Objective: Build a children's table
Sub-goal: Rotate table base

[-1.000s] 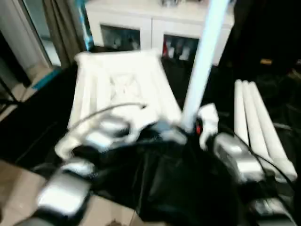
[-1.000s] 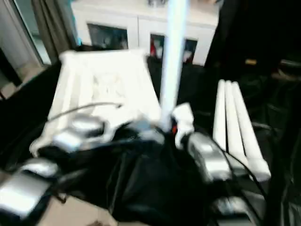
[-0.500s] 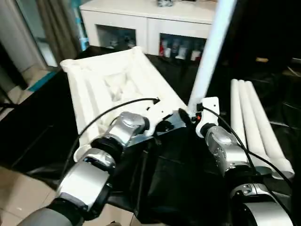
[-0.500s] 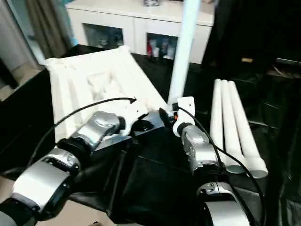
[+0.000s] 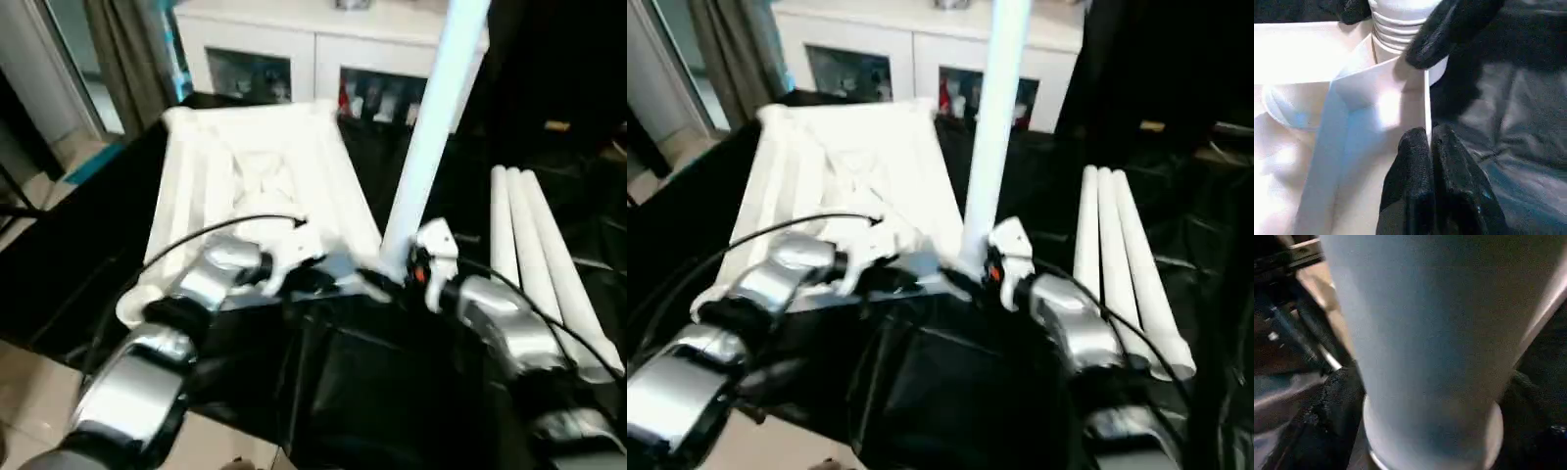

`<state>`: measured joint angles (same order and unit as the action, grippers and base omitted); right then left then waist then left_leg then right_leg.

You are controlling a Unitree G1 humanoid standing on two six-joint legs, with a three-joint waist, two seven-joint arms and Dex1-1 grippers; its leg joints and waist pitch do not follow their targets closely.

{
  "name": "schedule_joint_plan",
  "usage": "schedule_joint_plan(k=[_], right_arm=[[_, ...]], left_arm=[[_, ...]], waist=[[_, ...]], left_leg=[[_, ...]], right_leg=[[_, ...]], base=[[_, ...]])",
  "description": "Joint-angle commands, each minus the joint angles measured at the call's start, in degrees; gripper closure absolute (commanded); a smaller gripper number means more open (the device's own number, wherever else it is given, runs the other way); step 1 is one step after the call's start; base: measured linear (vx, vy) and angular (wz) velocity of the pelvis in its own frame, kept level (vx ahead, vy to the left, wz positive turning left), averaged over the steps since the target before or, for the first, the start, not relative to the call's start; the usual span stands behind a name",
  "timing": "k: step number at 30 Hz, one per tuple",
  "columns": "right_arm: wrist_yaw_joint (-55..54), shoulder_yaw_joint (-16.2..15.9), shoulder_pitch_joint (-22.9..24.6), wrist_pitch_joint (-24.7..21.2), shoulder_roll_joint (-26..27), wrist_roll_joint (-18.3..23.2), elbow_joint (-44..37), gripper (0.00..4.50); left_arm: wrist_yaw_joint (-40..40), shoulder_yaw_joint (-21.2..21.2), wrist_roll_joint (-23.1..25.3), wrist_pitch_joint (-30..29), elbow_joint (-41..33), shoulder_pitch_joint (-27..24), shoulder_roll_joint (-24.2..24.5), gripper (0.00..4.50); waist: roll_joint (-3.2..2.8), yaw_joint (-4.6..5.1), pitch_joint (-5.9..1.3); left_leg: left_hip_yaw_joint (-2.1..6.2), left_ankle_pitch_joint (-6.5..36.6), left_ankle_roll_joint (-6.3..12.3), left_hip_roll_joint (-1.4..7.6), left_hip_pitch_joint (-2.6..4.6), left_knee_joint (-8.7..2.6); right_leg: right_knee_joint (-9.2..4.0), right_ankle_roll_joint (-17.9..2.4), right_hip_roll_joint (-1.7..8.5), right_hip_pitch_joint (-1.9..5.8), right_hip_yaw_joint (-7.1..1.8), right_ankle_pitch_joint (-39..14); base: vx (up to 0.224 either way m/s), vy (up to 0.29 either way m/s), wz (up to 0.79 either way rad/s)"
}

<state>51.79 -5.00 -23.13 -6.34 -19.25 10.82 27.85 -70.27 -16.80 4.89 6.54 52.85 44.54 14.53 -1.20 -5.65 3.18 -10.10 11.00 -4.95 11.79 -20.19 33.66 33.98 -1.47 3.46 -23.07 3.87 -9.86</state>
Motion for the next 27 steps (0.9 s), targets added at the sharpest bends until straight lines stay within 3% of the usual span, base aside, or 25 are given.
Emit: schedule_joint_plan(k=[1,3,8,14,16,19,21,23,25,27], right_arm=[[2.94,-0.51,1.34,-1.44,-1.69,0.82,-2.52,0.80],[3.66,-0.57,1.83,-1.99,-2.07,1.04,-3.21,0.80],[4.62,-0.36,2.35,-3.39,-1.49,2.69,-4.71,1.33],[3.10,-0.27,3.56,-4.41,-0.23,2.53,-5.34,1.71],[-1.26,0.39,3.03,-3.66,1.27,0.84,-3.02,1.72],[-9.23,1.14,1.60,-2.20,3.26,-2.05,1.26,1.73],[-22.73,3.34,-1.49,-3.11,7.46,-3.88,8.22,1.74],[-25.82,4.03,-2.35,-3.93,8.72,-3.84,9.66,1.74],[-31.62,5.53,-4.20,-4.47,10.86,-3.82,12.58,1.75],[-35.26,6.55,-5.66,-4.73,12.31,-3.56,14.57,1.75]], left_arm=[[-3.19,-1.29,0.00,-0.13,-1.57,-1.40,0.88,4.50],[-3.81,-1.11,-0.11,-0.43,-2.38,-1.75,1.33,4.50],[-4.69,-0.92,-0.53,-0.92,-3.33,-2.00,1.84,4.50],[-2.34,-0.52,-0.37,-2.49,-3.49,-1.73,1.21,4.50],[2.68,-0.28,1.05,-3.55,-1.29,-0.47,0.07,4.50],[9.75,0.93,1.68,-5.54,2.00,1.67,-2.06,4.50],[22.51,2.95,2.05,-9.61,7.06,5.69,-6.72,4.50],[26.17,3.63,1.88,-11.22,8.29,6.82,-8.28,4.50],[32.09,4.61,1.47,-13.01,10.09,8.78,-11.27,4.50],[35.43,5.01,1.33,-13.88,11.08,9.95,-13.27,4.50]], waist=[[0.40,-0.25,-3.84],[0.35,-0.30,-3.86],[0.33,-0.22,-3.82],[0.28,-0.22,-3.90],[0.53,0.02,-3.76],[0.47,0.24,-3.33],[0.09,0.79,-3.23],[0.50,0.86,-3.34],[0.49,0.70,-3.35],[-0.01,0.62,-3.61]], left_leg=[[0.16,9.46,4.88,1.79,0.01,-3.80],[0.17,9.34,4.83,1.80,-0.05,-3.81],[0.21,9.67,3.99,1.63,0.00,-3.85],[0.20,8.86,3.94,1.62,-0.07,-3.77],[0.16,9.44,3.55,1.52,-0.08,-3.84],[0.17,12.40,1.95,1.17,0.56,-4.07],[0.42,13.68,0.63,1.10,0.73,-4.24],[0.48,13.19,0.61,0.82,0.66,-4.14],[0.32,12.65,1.68,0.70,0.59,-3.93],[0.45,11.57,1.82,0.78,0.51,-3.93]], right_leg=[[-3.41,-13.98,4.68,3.59,-2.73,-8.21],[-3.36,-13.87,4.73,3.49,-2.70,-8.36],[-3.65,-12.93,4.64,3.40,-2.63,-10.89],[-3.40,-13.52,4.62,3.41,-2.62,-8.51],[-3.64,-13.13,4.62,3.22,-2.64,-10.28],[-4.76,-10.83,4.67,2.80,-2.60,-19.08],[-5.07,-9.64,4.62,2.65,-2.48,-23.16],[-5.36,-8.90,4.61,2.90,-2.41,-23.93],[-5.59,-8.75,4.62,2.77,-2.51,-23.40],[-5.20,-9.50,4.48,2.88,-2.46,-20.26]], base=[[0.000,0.000,0.00],[0.000,0.000,0.00],[0.000,0.000,0.00],[0.000,0.000,0.00],[0.000,0.000,0.00],[0.000,0.000,0.00],[0.000,0.000,0.00],[0.000,0.000,0.00],[0.000,0.000,0.00],[0.000,0.000,0.00]])
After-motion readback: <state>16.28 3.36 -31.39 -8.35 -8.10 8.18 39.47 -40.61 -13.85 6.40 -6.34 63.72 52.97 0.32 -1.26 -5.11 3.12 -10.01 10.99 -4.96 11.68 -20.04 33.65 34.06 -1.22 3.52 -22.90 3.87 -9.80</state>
